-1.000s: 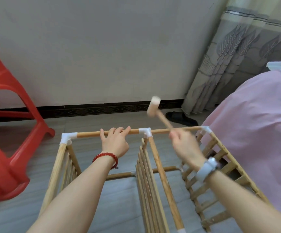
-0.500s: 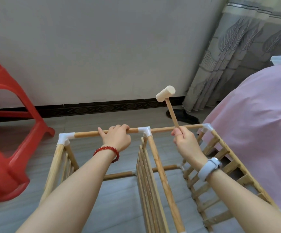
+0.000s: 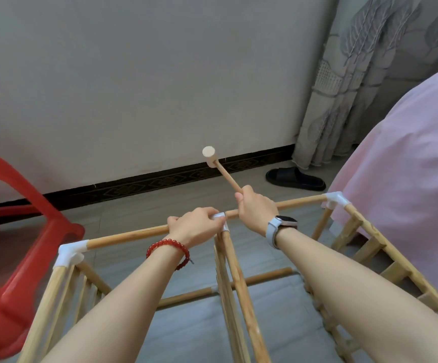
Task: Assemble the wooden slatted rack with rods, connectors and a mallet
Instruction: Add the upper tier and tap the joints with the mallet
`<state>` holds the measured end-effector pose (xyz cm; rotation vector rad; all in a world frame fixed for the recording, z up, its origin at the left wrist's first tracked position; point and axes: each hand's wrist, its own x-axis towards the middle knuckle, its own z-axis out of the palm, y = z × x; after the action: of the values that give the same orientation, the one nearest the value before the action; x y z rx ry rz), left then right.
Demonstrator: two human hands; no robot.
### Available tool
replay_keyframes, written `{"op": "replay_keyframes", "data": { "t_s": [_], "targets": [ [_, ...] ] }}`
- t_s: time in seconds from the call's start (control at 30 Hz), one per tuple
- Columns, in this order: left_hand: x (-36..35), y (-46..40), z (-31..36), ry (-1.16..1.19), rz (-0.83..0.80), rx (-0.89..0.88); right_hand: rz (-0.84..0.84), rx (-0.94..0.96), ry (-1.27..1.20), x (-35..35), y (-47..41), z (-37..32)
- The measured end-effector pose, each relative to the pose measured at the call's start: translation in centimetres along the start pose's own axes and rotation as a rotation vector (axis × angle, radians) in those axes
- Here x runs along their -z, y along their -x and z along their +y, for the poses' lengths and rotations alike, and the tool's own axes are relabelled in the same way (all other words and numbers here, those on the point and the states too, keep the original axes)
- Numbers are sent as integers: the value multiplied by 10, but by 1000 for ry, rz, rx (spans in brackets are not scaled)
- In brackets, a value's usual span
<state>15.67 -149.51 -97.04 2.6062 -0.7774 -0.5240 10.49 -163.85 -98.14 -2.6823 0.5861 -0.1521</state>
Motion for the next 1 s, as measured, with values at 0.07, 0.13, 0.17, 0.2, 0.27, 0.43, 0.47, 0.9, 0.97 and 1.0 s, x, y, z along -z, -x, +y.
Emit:
{"op": "replay_keyframes", "data": {
  "t_s": [0.07,0.13,0.17,0.2,0.27,0.43,0.47,0.9,0.97,1.0],
  "targets": [
    [2,-6,3,4,-27,11,33,-3,-48,2,-5,0],
    [-1,-9,9,19,-41,12,28,26,-37,2,-3,1],
    [-1,-10,12,30,-44,8,24,39,-30,0,-2,2],
    [-1,-10,13,43,-45,9,23,50,-38,0,-1,2],
    [0,-12,14,72,-42,16,16,60,-99,0,-2,4],
    [-3,-13,9,74,-31,20,-25,9,-367,-1,0,7],
    [-3,-14,10,84,-20,24,-19,0,-402,0,0,7],
    [-12,-30,15,115,-30,45,50,-55,-800,2,-4,11],
    [-10,-31,13,125,-76,34,98,-67,-794,12,0,24],
    [-9,-32,11,127,-89,35,128,-78,-733,18,3,34]
  ]
}}
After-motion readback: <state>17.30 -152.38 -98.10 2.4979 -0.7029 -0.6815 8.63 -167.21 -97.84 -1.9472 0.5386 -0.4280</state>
